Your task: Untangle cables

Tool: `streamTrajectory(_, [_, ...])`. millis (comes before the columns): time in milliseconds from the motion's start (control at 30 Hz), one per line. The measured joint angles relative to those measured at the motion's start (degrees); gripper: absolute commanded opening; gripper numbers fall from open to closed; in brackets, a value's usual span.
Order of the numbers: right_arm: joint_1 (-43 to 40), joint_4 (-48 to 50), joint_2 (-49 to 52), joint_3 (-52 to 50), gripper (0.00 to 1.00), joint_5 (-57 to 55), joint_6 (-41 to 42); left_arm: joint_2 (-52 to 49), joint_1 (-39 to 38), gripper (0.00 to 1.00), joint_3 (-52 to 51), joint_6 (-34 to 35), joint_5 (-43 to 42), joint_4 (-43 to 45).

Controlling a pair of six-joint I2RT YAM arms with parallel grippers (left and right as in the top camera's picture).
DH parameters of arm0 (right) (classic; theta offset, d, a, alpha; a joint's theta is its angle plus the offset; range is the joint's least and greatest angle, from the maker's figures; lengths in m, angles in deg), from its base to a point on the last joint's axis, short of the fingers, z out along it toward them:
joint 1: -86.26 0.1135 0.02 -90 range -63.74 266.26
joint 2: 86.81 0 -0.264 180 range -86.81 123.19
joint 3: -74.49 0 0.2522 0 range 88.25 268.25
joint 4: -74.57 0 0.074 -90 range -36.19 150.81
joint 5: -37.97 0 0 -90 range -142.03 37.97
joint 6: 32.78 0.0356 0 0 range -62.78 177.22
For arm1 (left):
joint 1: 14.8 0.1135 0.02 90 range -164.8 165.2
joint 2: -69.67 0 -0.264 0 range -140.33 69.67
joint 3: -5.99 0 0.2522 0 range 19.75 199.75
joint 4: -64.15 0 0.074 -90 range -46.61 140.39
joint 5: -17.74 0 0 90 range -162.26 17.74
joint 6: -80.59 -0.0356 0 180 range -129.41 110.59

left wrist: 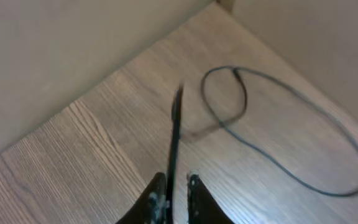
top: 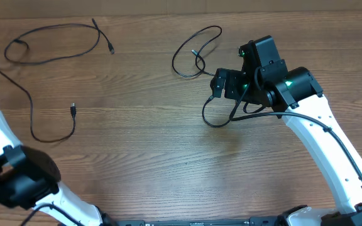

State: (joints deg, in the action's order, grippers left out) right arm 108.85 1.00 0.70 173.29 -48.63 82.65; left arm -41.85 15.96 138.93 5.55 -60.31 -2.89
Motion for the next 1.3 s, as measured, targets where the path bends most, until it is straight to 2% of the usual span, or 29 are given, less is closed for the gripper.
streamTrajectory(33, [0.0,0.0,0.0,0.0,1.00,0.0,0.0,-2.2,0.3,0.13,0.0,0.0,0.5,0.6])
streamTrajectory(67, [0.0,0.0,0.0,0.0,1.00,0.0,0.0,-3.6,0.6,0.29,0.0,0.0,0.7,0.4])
streamTrajectory(100, [0.0,0.0,0.0,0.0,1.00,0.0,0.0,-4.9,1.0,0.47,0.0,0.1,0.8,-0.2])
streamTrajectory(133, [0.0,0.0,0.0,0.0,1.00,0.0,0.0,-6.0,1.4,0.75,0.0,0.1,0.8,-1.1])
streamTrajectory(167, [0.0,0.0,0.0,0.0,1.00,0.0,0.0,-6.9,1.9,0.88,0.0,0.0,1.0,-1.7])
streamTrajectory(200, [0.0,0.0,0.0,0.0,1.00,0.0,0.0,-7.7,2.4,0.88,-0.1,0.2,1.2,-2.2])
streamTrajectory(233, [0.0,0.0,0.0,0.0,1.00,0.0,0.0,-8.4,3.0,0.83,-0.1,0.1,1.2,-3.0])
streamTrajectory(300, [0.0,0.0,0.0,0.0,1.00,0.0,0.0,-9.7,5.0,0.87,-0.2,0.3,1.3,-4.6])
streamTrajectory(333, [0.0,0.0,0.0,0.0,1.00,0.0,0.0,-9.9,5.7,0.77,-0.2,0.1,0.6,-5.5])
streamTrajectory(367, [0.0,0.0,0.0,0.0,1.00,0.0,0.0,-9.9,6.6,0.72,-0.3,0.1,-1.4,-6.3])
streamTrajectory(400, [0.0,0.0,0.0,0.0,1.00,0.0,0.0,-9.9,7.1,0.73,-0.3,-0.4,-3.2,-6.4])
streamTrajectory(433, [0.0,0.0,0.0,0.0,1.00,0.0,0.0,-9.9,7.6,0.83,-0.3,-1.3,-6.0,-6.1])
streamTrajectory(467, [0.0,0.0,0.0,0.0,1.00,0.0,0.0,-9.9,7.8,0.87,-0.3,-4.3,-12.9,-4.4])
streamTrajectory(533, [0.0,0.0,0.0,0.0,1.00,0.0,0.0,-10.1,7.4,0.95,-0.3,-7.5,-17.1,-2.7])
streamTrajectory(733, [0.0,0.0,0.0,0.0,1.00,0.0,0.0,-15.2,4.9,0.96,-0.3,-15.1,-21.9,1.7])
streamTrajectory(833, [0.0,0.0,0.0,0.0,1.00,0.0,0.0,-20.9,5.0,0.91,-0.3,-17.3,-21.3,4.9])
streamTrajectory(967, [0.0,0.0,0.0,0.0,1.00,0.0,0.0,-28.3,5.0,0.90,-0.4,-23.4,-19.8,9.2])
streamTrajectory(1000, [0.0,0.0,0.0,0.0,1.00,0.0,0.0,-29.3,5.0,0.78,-0.4,-24.1,-19.3,10.1])
streamTrajectory(1033, [0.0,0.0,0.0,0.0,1.00,0.0,0.0,-30.1,5.0,0.51,-0.4,-24.7,-19.0,10.9])
streamTrajectory(1100, [0.0,0.0,0.0,0.0,1.00,0.0,0.0,-31.0,5.0,0.10,-0.4,-25.7,-18.1,12.1])
streamTrajectory(1133, [0.0,0.0,0.0,0.0,1.00,0.0,0.0,-31.0,5.0,0.04,-0.4,-26.1,-18.0,12.2])
streamTrajectory(1267, [0.0,0.0,0.0,0.0,1.00,0.0,0.0,-31.1,5.5,0.04,-0.4,-25.3,-17.7,12.3])
streamTrajectory(1300, [0.0,0.0,0.0,0.0,1.00,0.0,0.0,-31.0,5.7,0.04,-0.4,-21.8,-17.7,12.1])
